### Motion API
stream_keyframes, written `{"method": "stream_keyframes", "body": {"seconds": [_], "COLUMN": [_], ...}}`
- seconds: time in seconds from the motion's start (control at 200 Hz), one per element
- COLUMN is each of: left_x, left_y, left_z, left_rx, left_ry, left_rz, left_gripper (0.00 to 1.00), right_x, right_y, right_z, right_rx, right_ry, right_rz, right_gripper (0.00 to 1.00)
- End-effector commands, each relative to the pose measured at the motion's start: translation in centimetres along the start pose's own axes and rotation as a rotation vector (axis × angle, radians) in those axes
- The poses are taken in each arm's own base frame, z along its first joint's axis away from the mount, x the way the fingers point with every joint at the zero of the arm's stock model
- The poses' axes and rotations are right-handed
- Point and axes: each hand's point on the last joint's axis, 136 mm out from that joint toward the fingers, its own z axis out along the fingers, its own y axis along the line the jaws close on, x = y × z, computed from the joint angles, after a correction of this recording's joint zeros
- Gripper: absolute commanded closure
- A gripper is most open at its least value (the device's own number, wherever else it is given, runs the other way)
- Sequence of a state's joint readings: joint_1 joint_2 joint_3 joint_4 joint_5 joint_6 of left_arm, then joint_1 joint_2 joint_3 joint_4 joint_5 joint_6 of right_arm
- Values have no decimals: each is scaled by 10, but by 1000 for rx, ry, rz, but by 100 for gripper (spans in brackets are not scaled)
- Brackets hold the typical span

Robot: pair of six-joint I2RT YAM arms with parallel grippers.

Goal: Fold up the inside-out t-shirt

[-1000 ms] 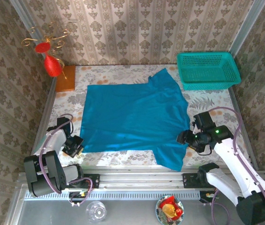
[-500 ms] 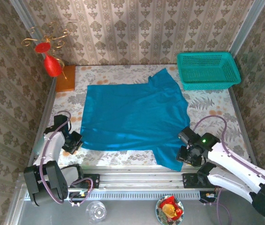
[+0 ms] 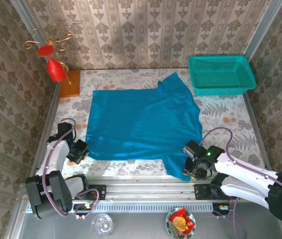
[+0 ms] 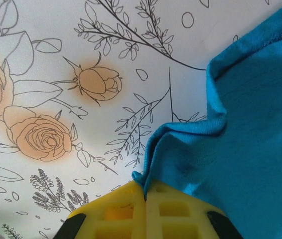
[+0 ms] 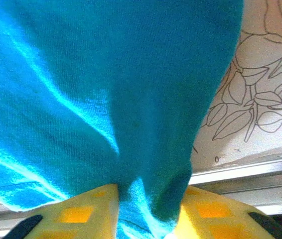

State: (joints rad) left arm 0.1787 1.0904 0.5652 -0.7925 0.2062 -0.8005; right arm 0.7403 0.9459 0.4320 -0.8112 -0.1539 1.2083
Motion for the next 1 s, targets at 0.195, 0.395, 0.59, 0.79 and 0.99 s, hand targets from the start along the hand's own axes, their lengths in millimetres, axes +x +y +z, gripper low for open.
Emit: {"method": "stream_keyframes", "body": {"seconds": [0.195, 0.395, 0.59, 0.79, 0.99], "left_x": [5, 8, 10, 1, -12], "left_y": [7, 10, 9, -1, -24], "left_z": [-18, -28, -38, -49, -42], "left_rx": [0, 11, 25, 62, 120], "left_ry": [-34, -59, -73, -111, -88], "left_rz": [-41, -63, -69, -67, -33], "left_gripper": [100, 100, 100, 100, 100], "right_x": [2, 6, 9, -11, -52], "right_y": [-5, -12, -15, 5, 36], "right_z": [-35, -56, -78, -109, -126], "right_rx": [-26, -47, -71, -117, -109], "right_ry": [-52, -70, -94, -207, -307], "right_rz": [32, 25, 14, -18, -63], "right_gripper": [92, 100, 100, 100, 100]}}
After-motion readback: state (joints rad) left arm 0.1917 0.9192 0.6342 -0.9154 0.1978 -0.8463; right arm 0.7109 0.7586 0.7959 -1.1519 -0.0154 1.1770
